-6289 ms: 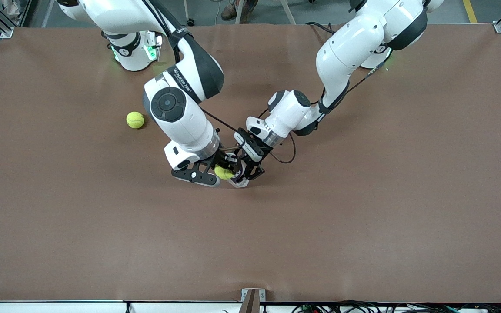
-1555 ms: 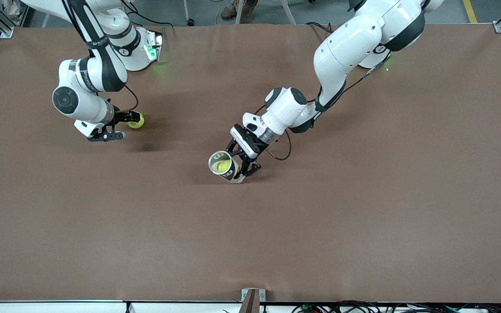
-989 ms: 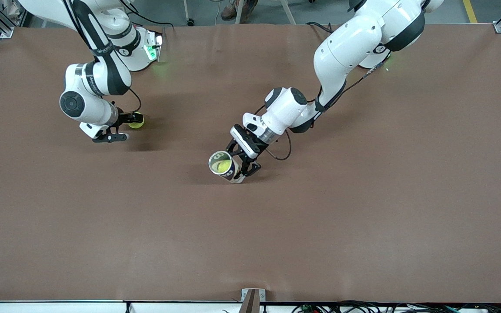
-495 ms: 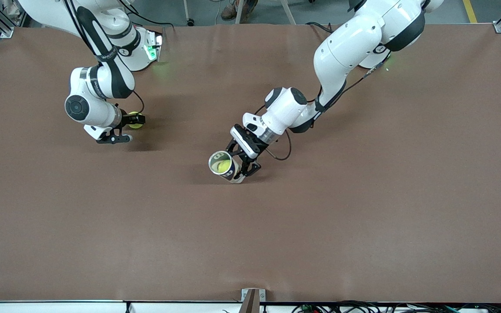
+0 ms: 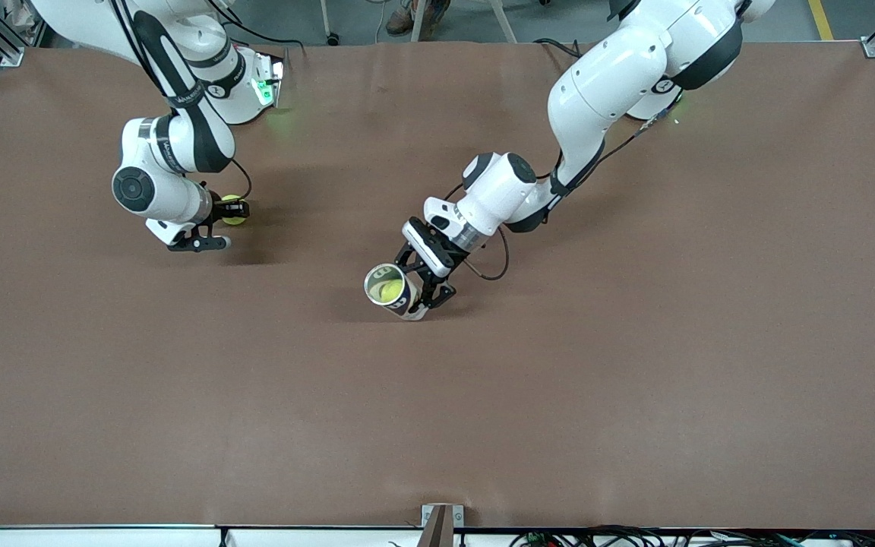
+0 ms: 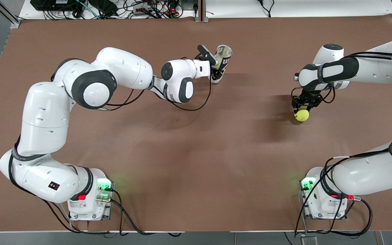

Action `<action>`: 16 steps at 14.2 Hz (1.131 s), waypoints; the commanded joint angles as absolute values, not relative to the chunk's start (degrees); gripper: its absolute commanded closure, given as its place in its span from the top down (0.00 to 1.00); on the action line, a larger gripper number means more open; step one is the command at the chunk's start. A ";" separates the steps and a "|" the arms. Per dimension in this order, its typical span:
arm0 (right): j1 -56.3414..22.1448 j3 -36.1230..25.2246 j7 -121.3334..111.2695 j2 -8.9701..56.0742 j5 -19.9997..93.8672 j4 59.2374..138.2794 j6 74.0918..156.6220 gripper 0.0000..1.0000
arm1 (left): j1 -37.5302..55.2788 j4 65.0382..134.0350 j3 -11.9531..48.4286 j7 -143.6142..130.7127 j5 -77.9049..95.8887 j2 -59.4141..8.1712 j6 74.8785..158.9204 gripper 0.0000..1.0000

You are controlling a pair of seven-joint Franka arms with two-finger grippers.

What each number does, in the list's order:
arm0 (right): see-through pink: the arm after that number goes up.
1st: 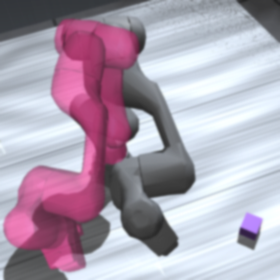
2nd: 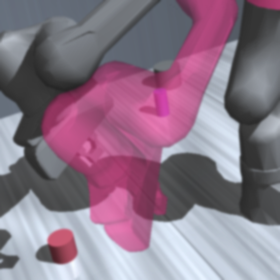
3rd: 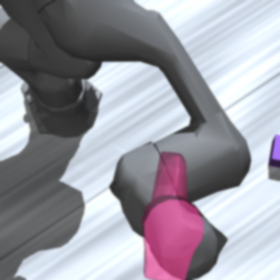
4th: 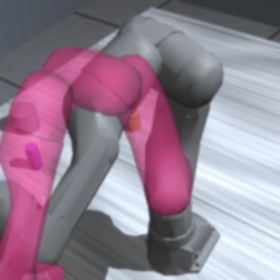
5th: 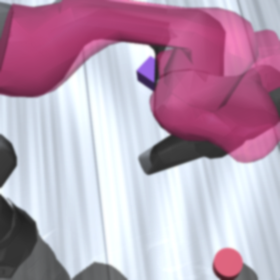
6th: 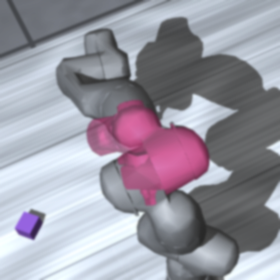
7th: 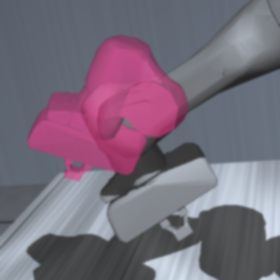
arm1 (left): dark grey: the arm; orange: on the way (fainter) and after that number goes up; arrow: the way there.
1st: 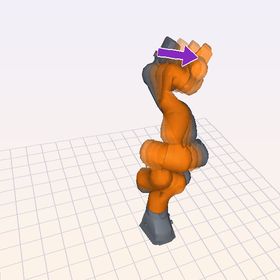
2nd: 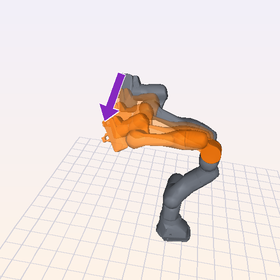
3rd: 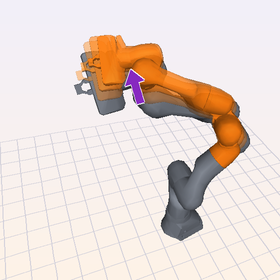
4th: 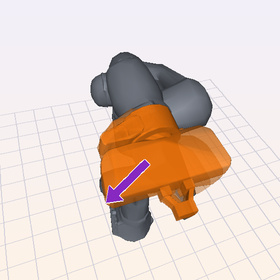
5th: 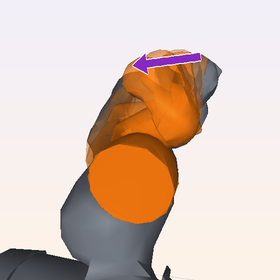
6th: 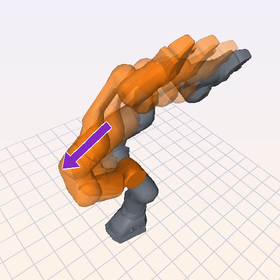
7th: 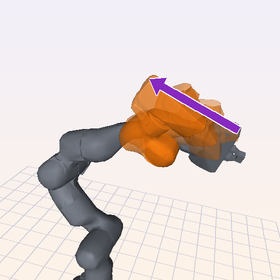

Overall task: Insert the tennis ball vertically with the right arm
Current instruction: 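Grasp the second tennis ball with the right gripper and lift, then carry the second ball with the right gripper over the tube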

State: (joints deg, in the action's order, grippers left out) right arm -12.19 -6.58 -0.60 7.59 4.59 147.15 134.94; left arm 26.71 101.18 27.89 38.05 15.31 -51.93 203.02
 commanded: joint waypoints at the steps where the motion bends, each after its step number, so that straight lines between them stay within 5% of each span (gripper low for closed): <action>1: -12.04 -6.15 -0.62 5.10 5.62 140.93 125.91 0.14 | 26.28 100.72 28.56 37.62 15.73 -52.47 203.64 0.69; 6: -13.87 -5.89 0.00 8.51 5.89 114.48 107.07 0.09 | 26.28 100.72 28.56 37.53 15.73 -52.38 203.64 0.69; 12: -19.86 -5.98 3.93 21.78 16.07 88.98 106.96 0.04 | 26.19 100.63 28.56 37.35 15.73 -52.38 203.64 0.69; 16: -24.78 -5.98 11.75 28.38 17.66 80.78 107.84 0.04 | 26.19 100.63 28.56 37.35 15.73 -52.38 203.64 0.69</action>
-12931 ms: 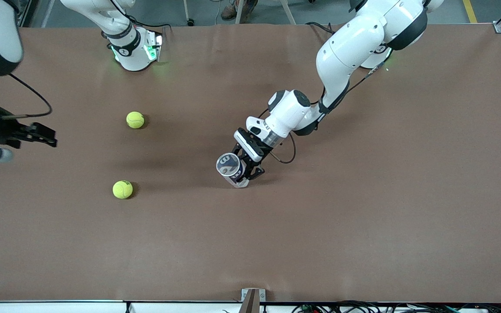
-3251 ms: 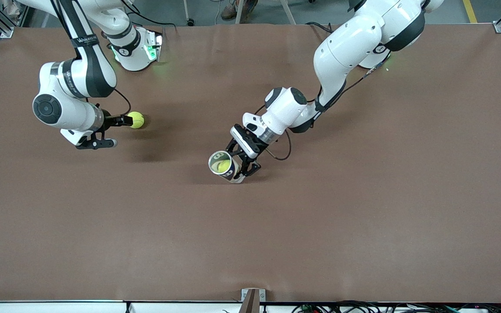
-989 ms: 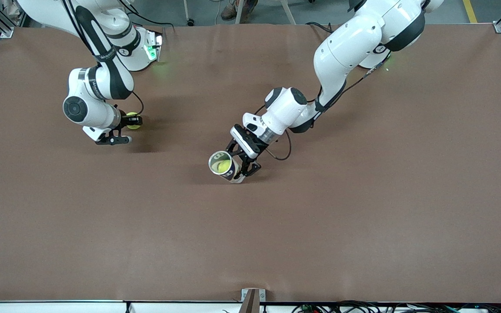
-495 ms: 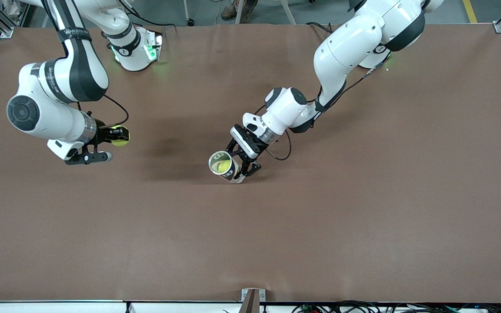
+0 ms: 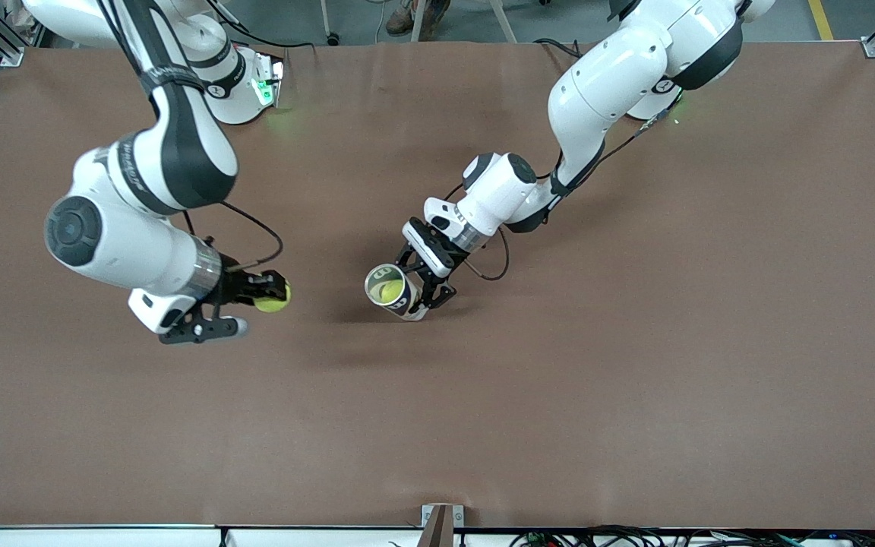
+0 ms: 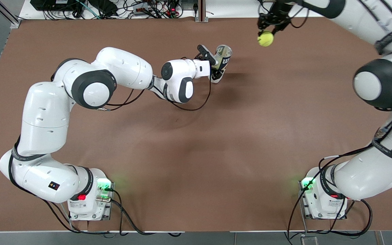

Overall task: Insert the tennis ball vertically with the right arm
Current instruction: 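Carry the second ball with the right gripper over the tube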

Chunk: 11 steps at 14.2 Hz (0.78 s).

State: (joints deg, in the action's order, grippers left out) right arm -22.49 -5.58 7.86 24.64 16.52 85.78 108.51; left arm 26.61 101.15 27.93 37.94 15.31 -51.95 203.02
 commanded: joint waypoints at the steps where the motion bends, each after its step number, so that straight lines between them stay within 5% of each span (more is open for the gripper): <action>1: -25.48 -5.89 14.65 29.69 17.75 78.77 108.28 0.04 | 26.28 100.63 28.56 37.27 15.73 -52.38 203.64 0.69; 5: -30.84 -5.89 26.26 34.62 17.75 70.24 109.07 0.04 | 26.28 100.63 28.56 37.35 15.73 -52.38 203.64 0.69; 11: -34.10 -5.89 30.94 35.59 17.58 70.14 109.25 0.04 | 26.28 100.63 28.56 37.35 15.73 -52.47 203.64 0.69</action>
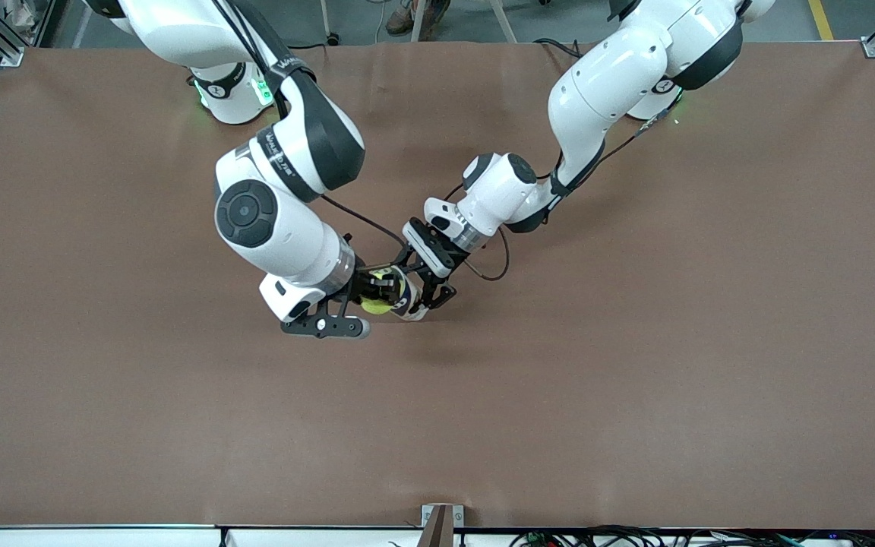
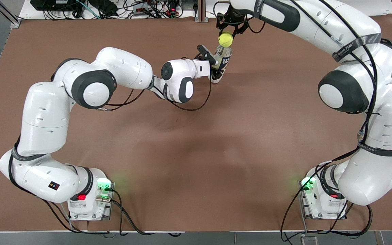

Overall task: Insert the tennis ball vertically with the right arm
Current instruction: 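Carry the second ball with the right gripper over the tube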

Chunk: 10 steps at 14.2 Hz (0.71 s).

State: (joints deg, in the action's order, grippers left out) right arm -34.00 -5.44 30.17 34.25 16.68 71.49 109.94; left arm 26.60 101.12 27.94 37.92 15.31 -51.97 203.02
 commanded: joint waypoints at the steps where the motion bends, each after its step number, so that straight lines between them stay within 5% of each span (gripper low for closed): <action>1: -34.45 -5.89 30.85 35.60 17.49 70.22 109.07 0.04 | 26.28 100.63 28.56 37.27 15.73 -52.47 203.64 0.69; 10: -36.03 -5.89 31.20 35.24 17.40 72.07 104.41 0.04 | 26.28 100.90 28.56 37.35 15.73 -52.38 203.64 0.69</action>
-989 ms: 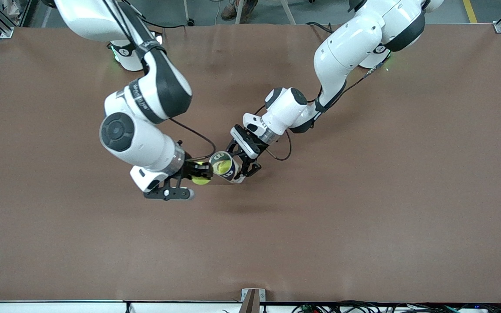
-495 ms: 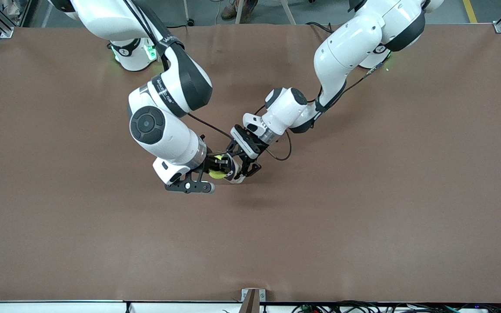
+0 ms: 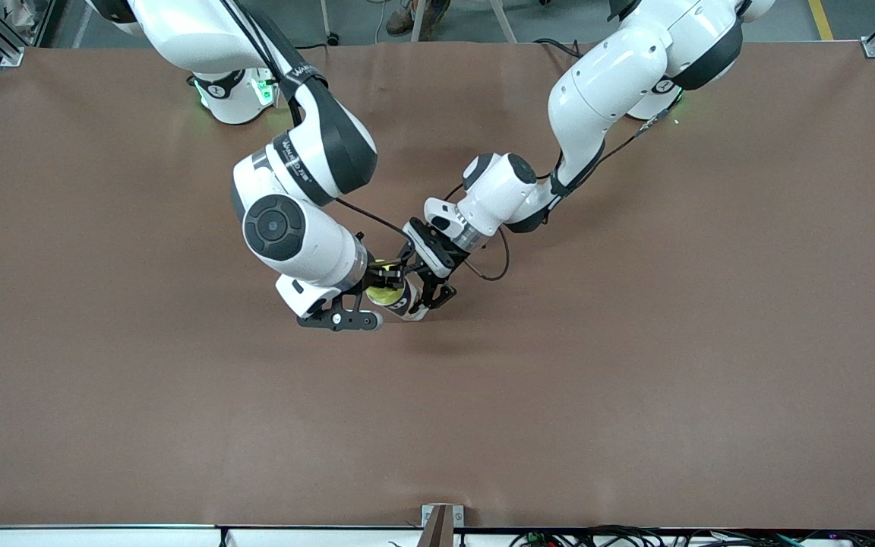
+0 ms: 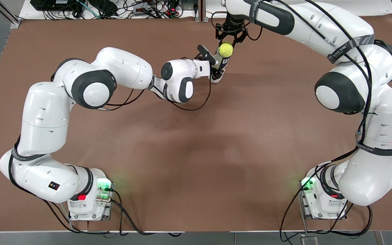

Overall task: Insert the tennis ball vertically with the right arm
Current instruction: 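Open the right gripper to drop the ball into the tube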

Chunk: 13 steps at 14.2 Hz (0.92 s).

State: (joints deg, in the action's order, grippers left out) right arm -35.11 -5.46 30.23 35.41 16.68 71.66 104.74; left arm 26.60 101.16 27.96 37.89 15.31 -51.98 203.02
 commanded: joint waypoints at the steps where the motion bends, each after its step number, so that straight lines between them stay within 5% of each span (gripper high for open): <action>1: -36.04 -5.89 31.11 35.24 17.40 72.07 104.68 0.05 | 26.19 100.99 28.56 37.35 15.73 -52.38 203.64 0.69; 2: -36.04 -5.89 31.11 35.24 17.40 71.98 104.94 0.07 | 26.19 100.99 28.56 37.35 15.73 -52.38 203.64 0.69; 3: -36.12 -5.89 31.29 35.42 17.32 71.98 105.03 0.35 | 26.19 100.99 28.56 37.35 15.73 -52.30 203.64 0.69; 4: -35.77 -5.98 31.38 35.42 17.23 71.98 105.03 0.99 | 26.19 100.99 28.56 37.35 15.73 -52.29 203.64 0.69; 13: -34.98 -6.50 30.85 33.67 17.14 71.46 104.15 1.00 | 26.10 101.34 28.56 37.35 15.82 -52.21 203.64 0.69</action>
State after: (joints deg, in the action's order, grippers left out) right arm -35.33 -5.99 30.73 35.32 16.68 71.39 104.95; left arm 26.59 101.17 27.96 37.89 15.31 -51.99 203.09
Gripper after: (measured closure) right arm 0.000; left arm 0.304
